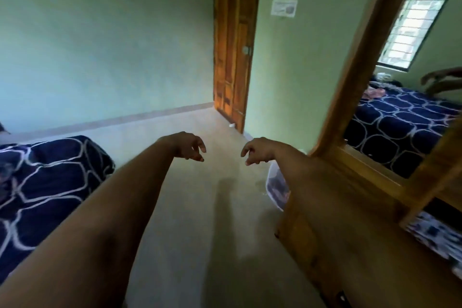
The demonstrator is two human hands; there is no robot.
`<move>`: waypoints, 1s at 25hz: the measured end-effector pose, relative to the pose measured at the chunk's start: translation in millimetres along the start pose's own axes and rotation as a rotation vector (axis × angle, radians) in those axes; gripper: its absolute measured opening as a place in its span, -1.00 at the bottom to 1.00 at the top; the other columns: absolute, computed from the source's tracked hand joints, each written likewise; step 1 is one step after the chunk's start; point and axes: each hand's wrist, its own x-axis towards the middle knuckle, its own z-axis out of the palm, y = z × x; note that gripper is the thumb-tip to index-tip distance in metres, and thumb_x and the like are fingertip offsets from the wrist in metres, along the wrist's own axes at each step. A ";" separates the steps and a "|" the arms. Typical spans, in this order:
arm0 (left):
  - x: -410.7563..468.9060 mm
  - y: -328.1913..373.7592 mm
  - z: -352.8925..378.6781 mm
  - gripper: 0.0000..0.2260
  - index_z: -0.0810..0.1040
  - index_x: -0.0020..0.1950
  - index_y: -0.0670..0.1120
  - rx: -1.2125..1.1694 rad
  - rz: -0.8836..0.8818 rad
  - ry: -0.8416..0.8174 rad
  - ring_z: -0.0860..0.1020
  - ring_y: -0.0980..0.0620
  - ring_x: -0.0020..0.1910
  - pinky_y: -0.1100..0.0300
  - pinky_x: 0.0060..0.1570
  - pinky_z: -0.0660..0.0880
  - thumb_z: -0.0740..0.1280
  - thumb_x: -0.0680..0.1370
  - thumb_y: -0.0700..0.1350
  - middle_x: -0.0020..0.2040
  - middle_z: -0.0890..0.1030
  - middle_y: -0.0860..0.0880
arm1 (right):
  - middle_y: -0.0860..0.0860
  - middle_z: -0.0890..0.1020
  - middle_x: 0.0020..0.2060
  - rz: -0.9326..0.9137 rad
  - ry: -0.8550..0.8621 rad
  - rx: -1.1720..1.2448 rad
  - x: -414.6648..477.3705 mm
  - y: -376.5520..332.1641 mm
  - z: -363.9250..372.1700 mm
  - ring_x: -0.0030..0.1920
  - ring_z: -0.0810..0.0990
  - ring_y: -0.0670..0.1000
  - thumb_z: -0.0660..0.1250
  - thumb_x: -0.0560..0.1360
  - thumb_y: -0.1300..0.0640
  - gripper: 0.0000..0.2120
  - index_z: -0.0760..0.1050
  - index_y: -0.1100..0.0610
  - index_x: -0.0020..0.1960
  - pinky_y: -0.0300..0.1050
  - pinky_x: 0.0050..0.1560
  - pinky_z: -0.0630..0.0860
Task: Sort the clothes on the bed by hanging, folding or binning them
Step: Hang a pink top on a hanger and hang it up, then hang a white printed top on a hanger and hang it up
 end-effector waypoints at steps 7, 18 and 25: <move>-27.3 -144.8 -4.6 -0.66 0.53 0.21 0.01 -0.106 -0.233 0.063 0.59 0.15 -0.31 0.37 -0.22 0.44 0.44 0.48 0.02 0.07 0.64 0.04 | 0.18 0.65 -0.01 -0.204 -0.069 -0.029 132.7 -89.2 10.5 -0.16 0.59 0.01 0.40 0.48 0.16 -0.68 0.53 0.10 0.22 -0.16 -0.25 0.49; 107.0 -294.5 -91.6 -0.61 0.51 0.27 0.08 -0.144 -0.382 0.208 0.51 0.08 0.05 0.24 0.05 0.37 0.45 0.46 0.05 0.11 0.58 0.09 | 0.12 0.63 0.06 -0.360 -0.035 -0.111 375.6 -125.7 -71.1 -0.12 0.58 0.01 0.38 0.49 0.15 -0.70 0.54 0.13 0.22 -0.25 -0.23 0.44; 172.2 -385.4 -117.4 -0.61 0.51 0.26 0.07 -0.208 -0.458 0.215 0.53 0.06 0.13 0.17 0.17 0.42 0.45 0.46 0.06 0.10 0.59 0.08 | 0.09 0.55 0.12 -0.420 -0.001 -0.115 501.1 -152.7 -91.8 0.13 0.51 0.06 0.36 0.49 0.12 -0.70 0.53 0.08 0.22 -0.11 0.09 0.44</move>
